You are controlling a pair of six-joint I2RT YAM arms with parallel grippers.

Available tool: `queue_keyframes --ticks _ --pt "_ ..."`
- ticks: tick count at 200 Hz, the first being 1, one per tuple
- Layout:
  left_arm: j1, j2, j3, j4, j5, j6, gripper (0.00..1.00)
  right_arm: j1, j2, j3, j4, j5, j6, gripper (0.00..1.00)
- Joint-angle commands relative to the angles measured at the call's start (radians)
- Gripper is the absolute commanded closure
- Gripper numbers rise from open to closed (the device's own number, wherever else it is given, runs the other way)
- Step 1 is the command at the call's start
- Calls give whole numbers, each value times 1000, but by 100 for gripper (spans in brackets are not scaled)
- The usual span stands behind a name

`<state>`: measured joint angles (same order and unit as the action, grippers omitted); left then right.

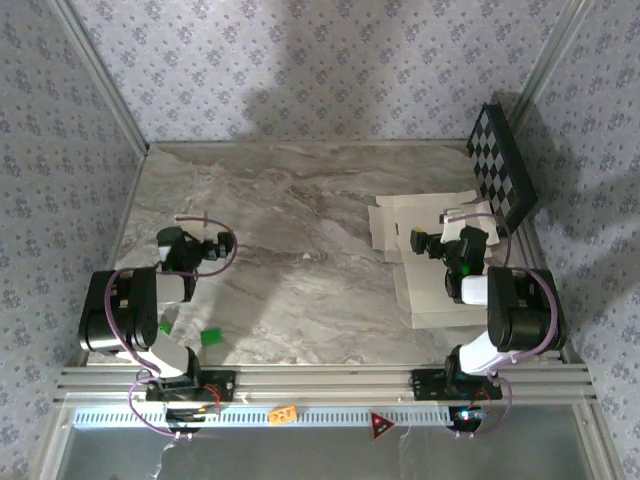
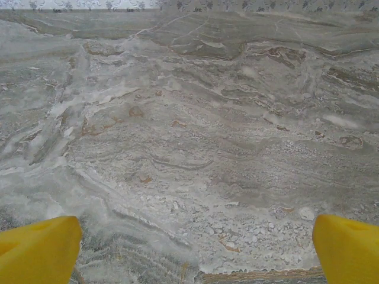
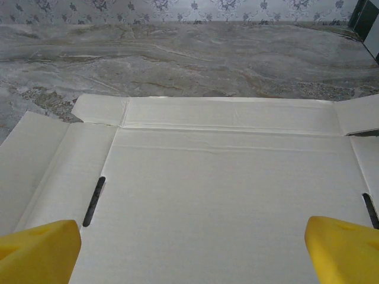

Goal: Fold the paper box

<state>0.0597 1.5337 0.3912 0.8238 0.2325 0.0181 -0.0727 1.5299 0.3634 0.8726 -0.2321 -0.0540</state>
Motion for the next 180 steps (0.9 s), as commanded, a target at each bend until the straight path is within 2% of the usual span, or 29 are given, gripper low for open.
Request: queue_keyframes --ticks 1,136,180 --pt "6 -1 -6 41 25 13 0 -3 5 -8 28 -18 -19 1" --pt "6 -1 -6 41 26 12 0 -5 4 -9 26 -18 -16 1" --pt "18 3 2 32 18 -9 0 -7 7 1 15 18 2 1"
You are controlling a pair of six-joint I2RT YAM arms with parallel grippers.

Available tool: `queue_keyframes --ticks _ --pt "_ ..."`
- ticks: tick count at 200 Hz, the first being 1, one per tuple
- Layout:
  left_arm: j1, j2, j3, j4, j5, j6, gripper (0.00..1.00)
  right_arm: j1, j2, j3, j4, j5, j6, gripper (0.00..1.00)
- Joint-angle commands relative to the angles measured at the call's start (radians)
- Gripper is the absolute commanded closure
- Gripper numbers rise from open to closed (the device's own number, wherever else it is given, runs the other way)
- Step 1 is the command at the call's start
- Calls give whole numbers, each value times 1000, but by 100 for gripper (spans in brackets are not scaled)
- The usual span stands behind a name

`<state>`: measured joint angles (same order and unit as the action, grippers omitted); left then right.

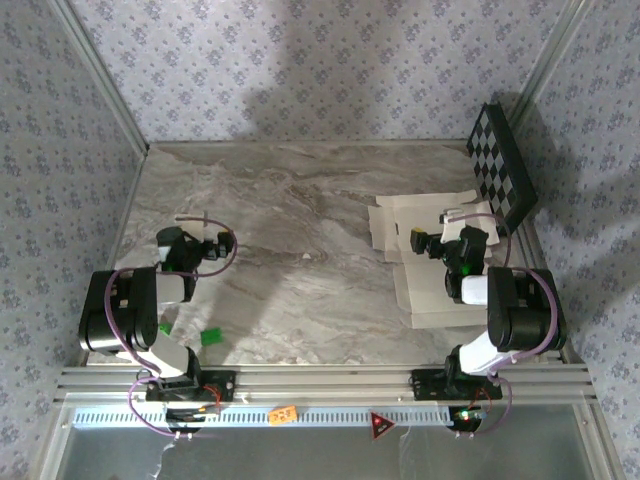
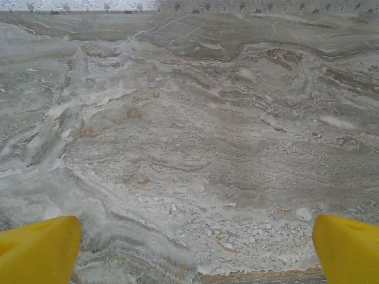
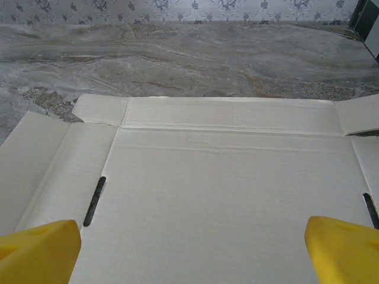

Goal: Fold the paper box

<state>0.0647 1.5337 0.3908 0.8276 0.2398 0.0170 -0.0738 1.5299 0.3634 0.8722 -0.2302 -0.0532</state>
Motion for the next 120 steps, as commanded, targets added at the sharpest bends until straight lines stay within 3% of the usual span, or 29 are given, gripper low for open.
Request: queue_keyframes --ticks 1,44,68,120 --pt "13 3 3 28 10 -9 0 -6 7 1 16 16 1 1" --pt "14 -39 24 -39 -28 -22 0 2 -27 12 -23 54 1 1" --pt "13 -123 66 -180 -61 -35 0 5 -107 58 -169 99 15 1" --pt "-8 -315 127 -447 -271 -181 0 17 -230 226 -606 122 118 1"
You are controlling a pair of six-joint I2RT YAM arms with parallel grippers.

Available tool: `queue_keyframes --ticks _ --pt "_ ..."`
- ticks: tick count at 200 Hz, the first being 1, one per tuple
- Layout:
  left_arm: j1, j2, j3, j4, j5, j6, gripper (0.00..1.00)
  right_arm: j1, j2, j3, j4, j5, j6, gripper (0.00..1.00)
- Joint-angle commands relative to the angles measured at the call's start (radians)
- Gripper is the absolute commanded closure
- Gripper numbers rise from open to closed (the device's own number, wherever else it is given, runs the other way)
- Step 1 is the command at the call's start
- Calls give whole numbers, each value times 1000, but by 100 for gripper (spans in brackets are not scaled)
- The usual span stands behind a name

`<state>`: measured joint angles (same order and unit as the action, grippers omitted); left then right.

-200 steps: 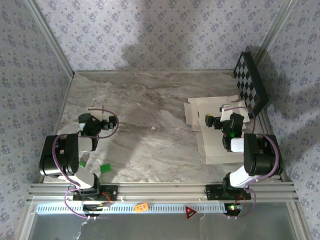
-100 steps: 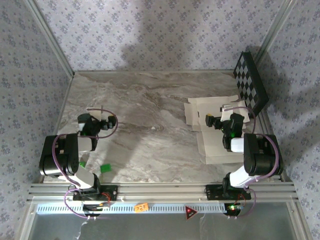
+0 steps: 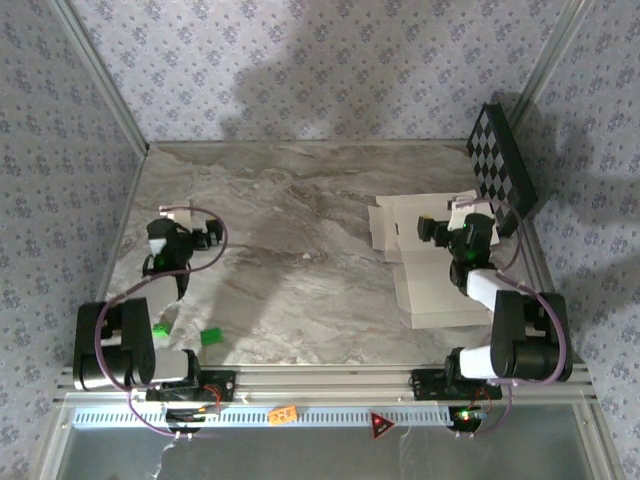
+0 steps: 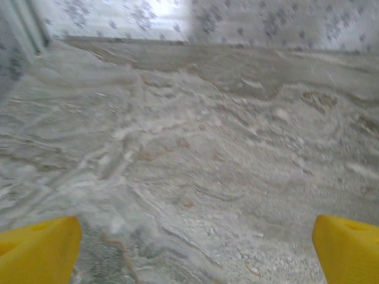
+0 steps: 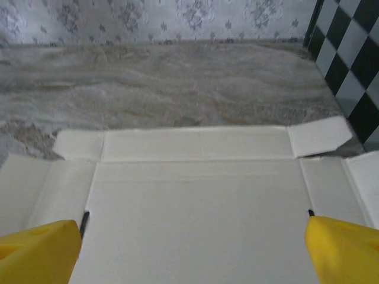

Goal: Fold the paper box

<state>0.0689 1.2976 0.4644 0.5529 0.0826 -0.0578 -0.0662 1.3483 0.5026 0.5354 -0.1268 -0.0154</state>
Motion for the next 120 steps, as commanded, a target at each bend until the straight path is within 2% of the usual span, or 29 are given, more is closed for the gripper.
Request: queue_keyframes --ticks 1,16,40,71,97,120 --pt "-13 -82 54 -179 -117 -112 0 10 -49 91 -278 18 84 1" --pt "-11 -118 89 -293 -131 -217 0 17 -45 154 -415 7 150 2" --pt "-9 -137 159 -475 -69 -347 0 32 -10 254 -626 -68 222 6" --pt "-11 -101 220 -603 102 -474 0 53 47 331 -839 -111 294 10" --pt "-34 -24 269 -672 232 -546 2 58 79 345 -911 -212 303 11" --pt "-82 34 283 -686 301 -615 3 75 105 338 -918 -237 310 11"
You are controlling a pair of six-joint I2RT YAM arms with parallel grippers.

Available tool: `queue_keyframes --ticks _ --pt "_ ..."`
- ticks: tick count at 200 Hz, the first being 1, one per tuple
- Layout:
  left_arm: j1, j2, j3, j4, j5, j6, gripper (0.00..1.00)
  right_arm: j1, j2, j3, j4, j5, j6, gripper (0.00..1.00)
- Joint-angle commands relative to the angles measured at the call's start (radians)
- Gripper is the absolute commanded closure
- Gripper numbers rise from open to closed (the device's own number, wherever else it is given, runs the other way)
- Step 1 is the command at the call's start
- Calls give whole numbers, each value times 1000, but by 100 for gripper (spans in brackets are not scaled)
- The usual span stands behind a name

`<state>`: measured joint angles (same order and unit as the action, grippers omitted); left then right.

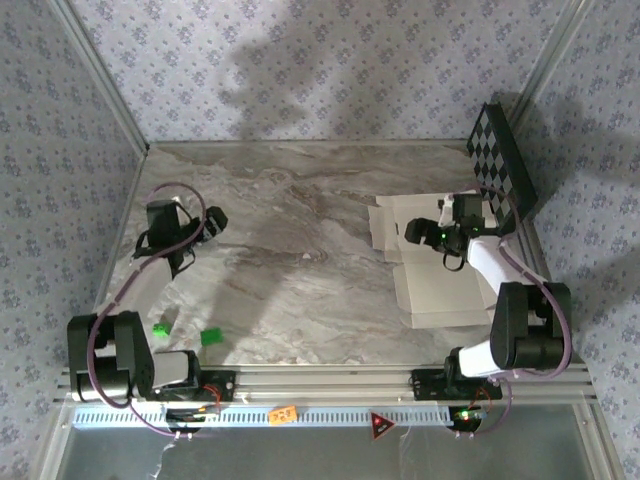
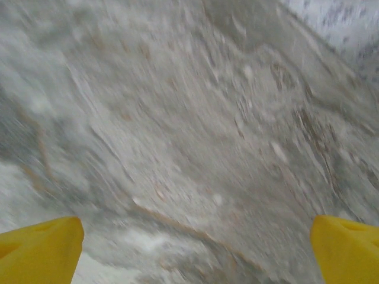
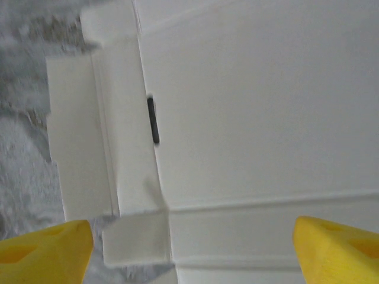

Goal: Fold the paper box

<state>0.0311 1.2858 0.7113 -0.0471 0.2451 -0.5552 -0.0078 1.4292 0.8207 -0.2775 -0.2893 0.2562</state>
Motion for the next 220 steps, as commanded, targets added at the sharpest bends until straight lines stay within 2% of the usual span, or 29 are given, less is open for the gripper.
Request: queue_keyframes --ticks 1,15,46,80,125,155,220 --pt "-47 48 36 -84 142 -122 3 17 26 19 -105 -74 38 11" --pt "-93 74 29 -58 183 -161 4 21 49 18 -112 -73 44 11" --pt "-188 98 32 -69 183 -195 4 28 122 38 -139 -95 23 13" --pt "-231 95 24 -38 159 -245 3 34 167 39 -132 -88 31 14" --pt "-246 110 92 -151 179 -139 3 82 166 16 -135 -97 54 15" --pt "-262 94 123 -205 184 -72 3 159 167 12 -101 -122 120 15" --pt "-317 85 172 -299 195 -10 3 459 290 119 -16 -90 251 16"
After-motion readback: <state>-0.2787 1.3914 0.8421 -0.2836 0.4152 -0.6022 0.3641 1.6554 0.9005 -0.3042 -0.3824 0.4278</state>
